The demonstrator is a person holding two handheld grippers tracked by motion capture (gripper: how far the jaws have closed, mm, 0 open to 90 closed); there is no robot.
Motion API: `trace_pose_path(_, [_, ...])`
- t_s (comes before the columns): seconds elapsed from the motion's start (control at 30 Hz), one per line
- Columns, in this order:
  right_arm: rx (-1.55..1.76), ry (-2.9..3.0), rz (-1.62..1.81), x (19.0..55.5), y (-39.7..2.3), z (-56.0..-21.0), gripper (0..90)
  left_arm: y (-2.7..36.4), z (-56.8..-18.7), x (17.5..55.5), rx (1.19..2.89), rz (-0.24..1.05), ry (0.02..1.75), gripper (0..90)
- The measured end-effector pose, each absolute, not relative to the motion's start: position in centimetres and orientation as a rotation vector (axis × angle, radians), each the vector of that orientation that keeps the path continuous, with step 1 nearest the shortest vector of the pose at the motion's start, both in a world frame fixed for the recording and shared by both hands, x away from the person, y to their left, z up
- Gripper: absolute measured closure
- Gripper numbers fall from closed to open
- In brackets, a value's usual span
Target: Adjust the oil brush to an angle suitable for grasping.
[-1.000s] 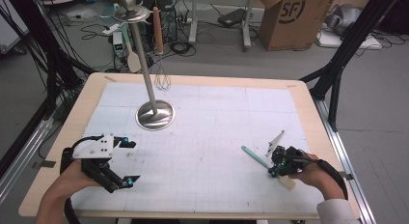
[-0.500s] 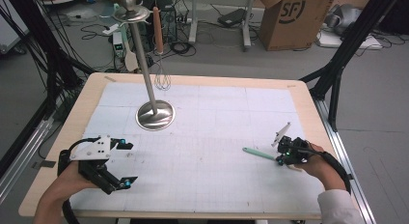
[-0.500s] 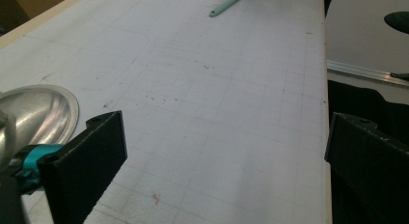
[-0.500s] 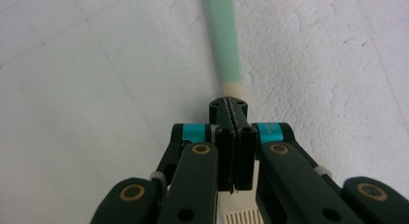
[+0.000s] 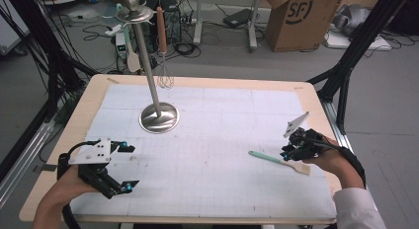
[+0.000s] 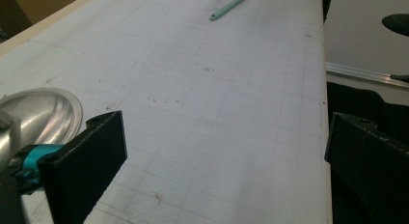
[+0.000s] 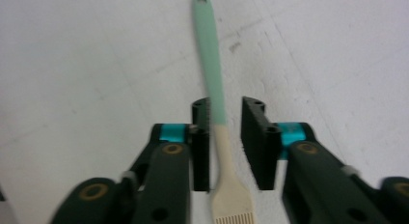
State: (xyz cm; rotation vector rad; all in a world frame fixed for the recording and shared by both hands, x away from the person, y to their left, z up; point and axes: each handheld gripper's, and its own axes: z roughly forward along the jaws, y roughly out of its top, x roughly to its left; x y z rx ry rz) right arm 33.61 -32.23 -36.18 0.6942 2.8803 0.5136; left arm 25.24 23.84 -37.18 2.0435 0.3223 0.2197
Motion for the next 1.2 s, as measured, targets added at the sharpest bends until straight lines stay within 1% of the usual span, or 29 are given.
trace_pose_path(0.17, [0.650, 2.902, 0.554, 33.6, -32.0, -35.1, 37.8, 23.9, -37.2, 25.2, 2.039, 0.220, 0.318, 1.7])
trace_pose_path(0.2, [0.638, 2.897, 0.554, 33.6, -32.0, -35.0, 29.5, 23.9, -37.2, 25.2, 2.037, 0.219, 0.314, 1.7])
trace_pose_path(0.23, [0.646, 2.870, 0.566, 33.7, -32.0, -34.9, 14.9, 23.9, -37.2, 25.2, 2.034, 0.220, 0.315, 1.7])
trace_pose_path(0.27, [0.677, 2.833, 0.584, 33.7, -32.0, -34.8, 5.2, 23.9, -37.2, 25.2, 2.032, 0.221, 0.315, 1.7])
trace_pose_path(0.3, [0.677, 2.820, 0.615, 33.7, -32.0, -34.7, 0.3, 23.9, -37.2, 25.2, 2.034, 0.222, 0.313, 1.7])
trace_pose_path(0.43, [0.635, 2.746, 0.646, 33.7, -31.9, -34.1, 0.2, 24.0, -37.3, 25.3, 2.037, 0.225, 0.320, 1.7])
trace_pose_path(0.67, [0.510, 2.801, 0.647, 33.6, -31.7, -34.3, 0.2, 24.0, -37.5, 25.4, 2.039, 0.219, 0.328, 1.7])
trace_pose_path(0.93, [0.532, 2.855, 0.579, 33.7, -32.2, -36.5, 0.3, 23.9, -37.6, 25.4, 2.047, 0.214, 0.327, 1.7])
trace_pose_path(0.97, [0.528, 2.866, 0.551, 33.7, -32.2, -36.9, 1.5, 23.9, -37.6, 25.4, 2.048, 0.214, 0.330, 1.7])
trace_pose_path(1.0, [0.518, 2.887, 0.526, 33.8, -32.3, -37.2, 5.3, 23.8, -37.6, 25.4, 2.047, 0.214, 0.332, 1.7])
trace_pose_path(1.07, [0.521, 2.937, 0.492, 33.9, -32.2, -37.9, 9.7, 23.8, -37.7, 25.4, 2.053, 0.213, 0.328, 1.7])
trace_pose_path(1.1, [0.510, 2.953, 0.467, 34.0, -32.2, -38.2, 14.3, 23.8, -37.7, 25.4, 2.053, 0.213, 0.330, 1.7])
trace_pose_path(1.2, [0.528, 2.984, 0.426, 34.3, -32.2, -39.2, 15.9, 23.8, -37.7, 25.4, 2.050, 0.212, 0.335, 1.7])
